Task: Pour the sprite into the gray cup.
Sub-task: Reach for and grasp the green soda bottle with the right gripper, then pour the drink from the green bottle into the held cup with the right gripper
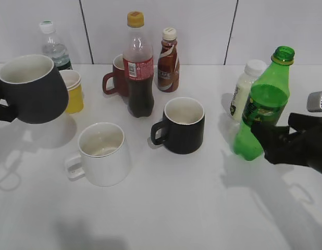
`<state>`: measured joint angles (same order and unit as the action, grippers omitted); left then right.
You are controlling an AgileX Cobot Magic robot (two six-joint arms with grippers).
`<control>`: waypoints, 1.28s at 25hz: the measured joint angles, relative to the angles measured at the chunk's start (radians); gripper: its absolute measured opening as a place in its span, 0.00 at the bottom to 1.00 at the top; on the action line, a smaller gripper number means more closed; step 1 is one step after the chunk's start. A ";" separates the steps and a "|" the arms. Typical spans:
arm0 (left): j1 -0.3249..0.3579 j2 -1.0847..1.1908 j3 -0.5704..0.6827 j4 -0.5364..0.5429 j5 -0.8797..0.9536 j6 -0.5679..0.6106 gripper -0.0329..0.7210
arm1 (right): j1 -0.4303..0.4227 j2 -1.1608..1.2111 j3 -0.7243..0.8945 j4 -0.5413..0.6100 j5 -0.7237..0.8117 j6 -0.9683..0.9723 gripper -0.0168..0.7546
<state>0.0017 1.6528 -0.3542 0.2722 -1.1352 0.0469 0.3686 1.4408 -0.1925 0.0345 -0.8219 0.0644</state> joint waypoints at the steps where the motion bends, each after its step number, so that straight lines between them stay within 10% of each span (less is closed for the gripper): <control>1: 0.000 -0.006 0.001 0.001 0.000 0.000 0.10 | 0.001 0.039 -0.003 0.018 -0.057 -0.004 0.86; 9: 0.000 -0.073 0.004 0.075 0.067 -0.013 0.10 | 0.001 0.324 -0.167 0.071 -0.217 0.002 0.88; 13: -0.028 -0.146 0.004 0.091 0.242 -0.086 0.10 | 0.001 0.378 -0.222 0.078 -0.212 -0.007 0.57; 18: -0.191 -0.259 -0.027 0.096 0.464 -0.102 0.10 | 0.012 0.281 -0.225 0.040 -0.034 -0.100 0.56; 24: -0.444 -0.299 -0.180 0.098 0.821 -0.102 0.10 | 0.125 0.106 -0.357 0.194 0.373 -0.507 0.56; 32: -0.582 -0.295 -0.265 0.086 0.910 -0.104 0.10 | 0.316 0.069 -0.515 0.672 0.439 -1.355 0.56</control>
<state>-0.5803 1.3576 -0.6193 0.3582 -0.2253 -0.0575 0.6846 1.5101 -0.7075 0.7062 -0.3824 -1.2909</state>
